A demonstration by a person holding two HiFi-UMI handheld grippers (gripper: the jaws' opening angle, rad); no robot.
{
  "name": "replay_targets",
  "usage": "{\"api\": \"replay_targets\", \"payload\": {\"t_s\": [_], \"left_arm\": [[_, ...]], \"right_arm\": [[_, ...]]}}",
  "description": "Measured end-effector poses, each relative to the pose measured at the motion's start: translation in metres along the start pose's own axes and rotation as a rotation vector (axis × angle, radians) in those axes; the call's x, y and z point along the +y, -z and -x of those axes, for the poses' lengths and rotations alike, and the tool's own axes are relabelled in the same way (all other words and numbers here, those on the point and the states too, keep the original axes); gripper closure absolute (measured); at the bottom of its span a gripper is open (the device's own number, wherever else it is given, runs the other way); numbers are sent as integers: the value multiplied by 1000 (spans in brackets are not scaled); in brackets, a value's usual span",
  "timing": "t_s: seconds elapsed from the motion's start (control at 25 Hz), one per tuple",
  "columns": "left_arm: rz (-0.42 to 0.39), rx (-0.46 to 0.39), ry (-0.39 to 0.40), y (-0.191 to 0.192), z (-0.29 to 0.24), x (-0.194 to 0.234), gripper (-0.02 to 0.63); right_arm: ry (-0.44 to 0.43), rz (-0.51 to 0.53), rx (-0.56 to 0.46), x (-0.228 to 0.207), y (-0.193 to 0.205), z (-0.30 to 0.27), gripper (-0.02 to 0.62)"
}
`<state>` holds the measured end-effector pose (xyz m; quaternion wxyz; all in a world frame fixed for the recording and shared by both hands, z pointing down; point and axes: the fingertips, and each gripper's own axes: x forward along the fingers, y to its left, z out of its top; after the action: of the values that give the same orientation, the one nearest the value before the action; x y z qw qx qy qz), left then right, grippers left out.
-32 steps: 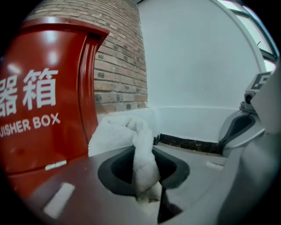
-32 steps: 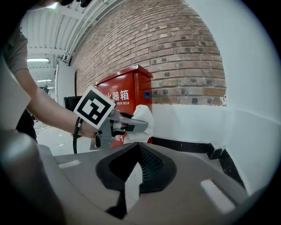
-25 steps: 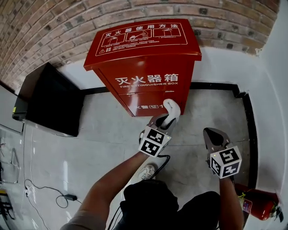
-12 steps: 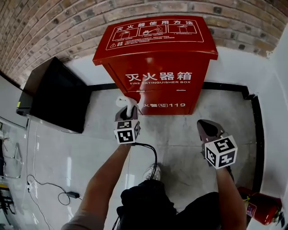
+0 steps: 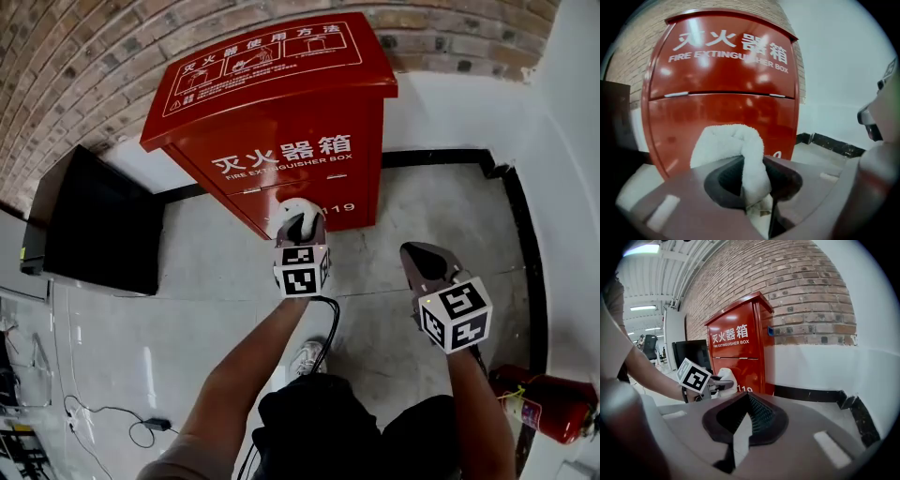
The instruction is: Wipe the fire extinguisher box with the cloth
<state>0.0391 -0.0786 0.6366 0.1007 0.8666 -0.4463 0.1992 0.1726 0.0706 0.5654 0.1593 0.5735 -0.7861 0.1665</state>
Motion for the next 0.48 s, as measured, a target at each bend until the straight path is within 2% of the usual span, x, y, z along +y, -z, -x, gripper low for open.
{"api": "replay_targets", "payload": {"t_s": [0.24, 0.36, 0.48], "left_arm": [[-27, 2, 180, -5, -38, -95, 515], [-87, 10, 287, -3, -54, -138, 515], [-178, 3, 443, -1, -51, -169, 515]], "right_arm": [[79, -14, 35, -20, 17, 26, 571], [112, -26, 36, -31, 18, 36, 571], [119, -26, 26, -31, 16, 36, 571]]}}
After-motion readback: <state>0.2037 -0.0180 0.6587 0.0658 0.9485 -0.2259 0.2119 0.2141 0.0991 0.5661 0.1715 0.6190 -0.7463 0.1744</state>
